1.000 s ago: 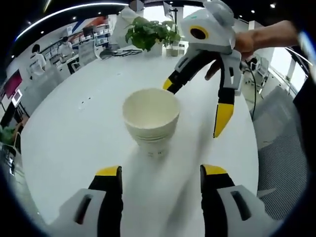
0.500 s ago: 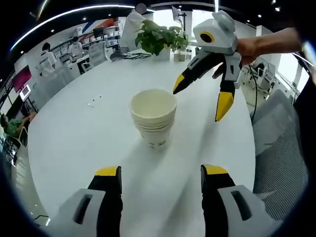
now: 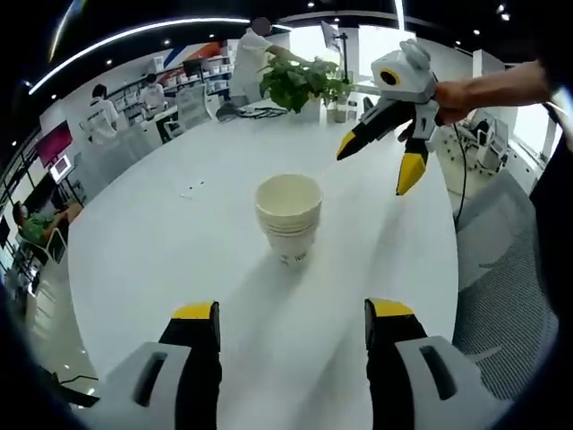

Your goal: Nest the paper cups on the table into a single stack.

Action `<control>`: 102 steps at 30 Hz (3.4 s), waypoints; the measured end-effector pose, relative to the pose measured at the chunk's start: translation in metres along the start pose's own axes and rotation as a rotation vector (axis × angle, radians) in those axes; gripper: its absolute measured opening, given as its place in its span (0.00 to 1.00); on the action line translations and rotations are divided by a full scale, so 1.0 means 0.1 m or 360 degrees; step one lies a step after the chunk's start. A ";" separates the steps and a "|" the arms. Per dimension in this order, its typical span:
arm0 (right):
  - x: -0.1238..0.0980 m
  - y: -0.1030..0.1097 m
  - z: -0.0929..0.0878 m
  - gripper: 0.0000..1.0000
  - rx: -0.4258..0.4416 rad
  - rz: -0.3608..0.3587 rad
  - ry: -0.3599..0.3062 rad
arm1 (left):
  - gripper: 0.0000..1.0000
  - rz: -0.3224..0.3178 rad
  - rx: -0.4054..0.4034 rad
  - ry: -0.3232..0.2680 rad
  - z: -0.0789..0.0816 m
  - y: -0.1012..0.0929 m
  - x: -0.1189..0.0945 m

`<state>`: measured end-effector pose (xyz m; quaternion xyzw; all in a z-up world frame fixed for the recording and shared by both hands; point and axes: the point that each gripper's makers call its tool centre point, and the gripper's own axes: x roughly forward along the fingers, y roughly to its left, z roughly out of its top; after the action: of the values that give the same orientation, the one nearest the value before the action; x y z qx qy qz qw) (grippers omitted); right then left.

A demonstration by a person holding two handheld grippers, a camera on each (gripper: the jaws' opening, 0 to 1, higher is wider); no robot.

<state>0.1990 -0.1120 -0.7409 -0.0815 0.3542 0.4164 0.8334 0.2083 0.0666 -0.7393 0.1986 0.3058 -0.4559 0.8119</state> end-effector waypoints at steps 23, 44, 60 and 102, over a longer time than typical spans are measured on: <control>-0.45 0.18 -0.31 0.75 0.0087 -0.0100 -0.0127 | 0.67 0.0118 -0.0188 -0.0184 -0.15 -0.28 -0.39; -0.59 0.54 -0.56 0.77 0.0234 -0.0147 -0.0233 | 0.68 0.0205 -0.0339 -0.0253 -0.38 -0.66 -0.51; -0.59 0.66 -0.73 0.80 0.0341 -0.0174 -0.0273 | 0.68 0.0251 -0.0400 -0.0277 -0.42 -0.80 -0.52; -0.65 0.84 -0.95 0.81 0.0450 -0.0195 -0.0228 | 0.67 0.0207 -0.0393 -0.0259 -0.47 -0.92 -0.45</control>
<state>0.0597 -0.1404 -0.7549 0.0451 0.3432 0.3155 0.8835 0.0964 0.0757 -0.7473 0.0790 0.2793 -0.3758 0.8801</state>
